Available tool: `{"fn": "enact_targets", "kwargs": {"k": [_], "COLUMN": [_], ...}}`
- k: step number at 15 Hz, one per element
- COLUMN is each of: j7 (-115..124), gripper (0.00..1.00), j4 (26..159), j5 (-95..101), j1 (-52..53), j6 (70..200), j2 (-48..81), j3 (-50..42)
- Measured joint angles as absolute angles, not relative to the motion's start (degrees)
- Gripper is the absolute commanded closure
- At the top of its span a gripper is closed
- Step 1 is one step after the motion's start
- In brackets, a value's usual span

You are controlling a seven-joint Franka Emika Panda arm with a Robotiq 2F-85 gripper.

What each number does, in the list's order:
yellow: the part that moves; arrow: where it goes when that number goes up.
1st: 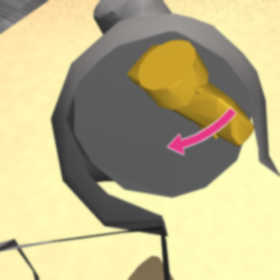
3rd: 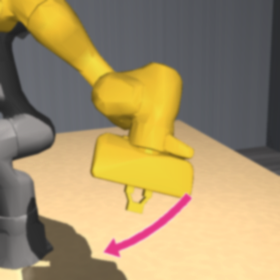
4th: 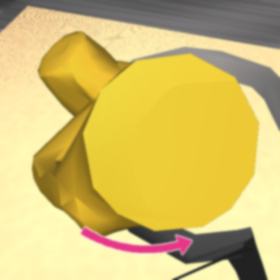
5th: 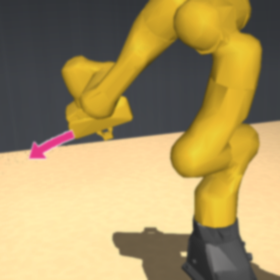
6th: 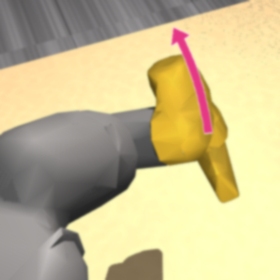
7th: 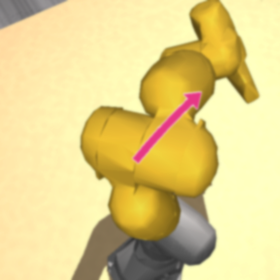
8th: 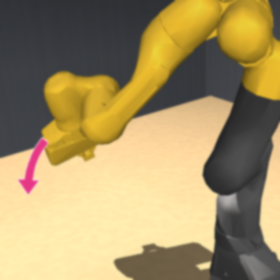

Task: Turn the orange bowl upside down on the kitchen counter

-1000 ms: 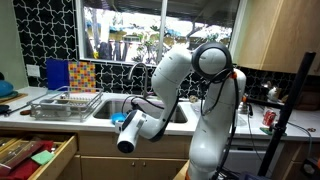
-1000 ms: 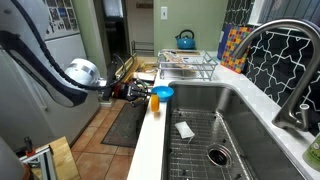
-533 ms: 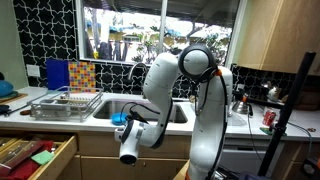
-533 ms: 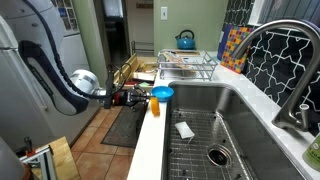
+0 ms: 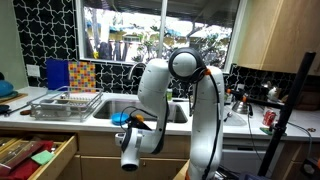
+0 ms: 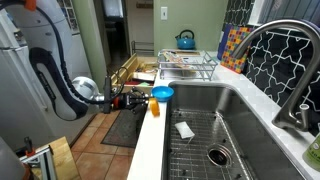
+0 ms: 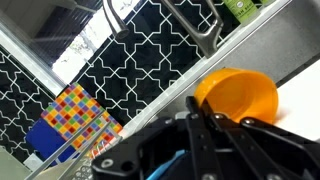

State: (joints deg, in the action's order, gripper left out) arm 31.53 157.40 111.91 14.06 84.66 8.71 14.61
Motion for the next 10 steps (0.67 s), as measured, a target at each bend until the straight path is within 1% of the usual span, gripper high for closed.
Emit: {"fn": "enact_targets", "kwargs": {"k": [1, 2, 3, 4, 5, 9, 10], "j7": [31.54, 31.54, 31.54, 31.55, 31.55, 32.58, 32.81], "gripper": [0.93, 0.76, 0.68, 0.67, 0.61, 0.3, 0.25], "j4": [157.38, 157.35, 157.32, 157.31, 157.27, 157.28, 157.28], "j5": [112.06, 112.14, 112.17, 112.18, 112.2, 112.2, 112.2], "j1": [14.07, 14.07, 14.07, 14.07, 14.07, 14.06, 14.06], "j6": [83.94, 83.43, 83.08, 83.05, 82.9, 83.09, 83.12], "j2": [9.2, 9.57, 9.88, 10.27, 10.5, 12.53, 12.98], "j3": [14.71, 14.79, 14.88, 14.96, 15.02, 15.3, 15.37]}}
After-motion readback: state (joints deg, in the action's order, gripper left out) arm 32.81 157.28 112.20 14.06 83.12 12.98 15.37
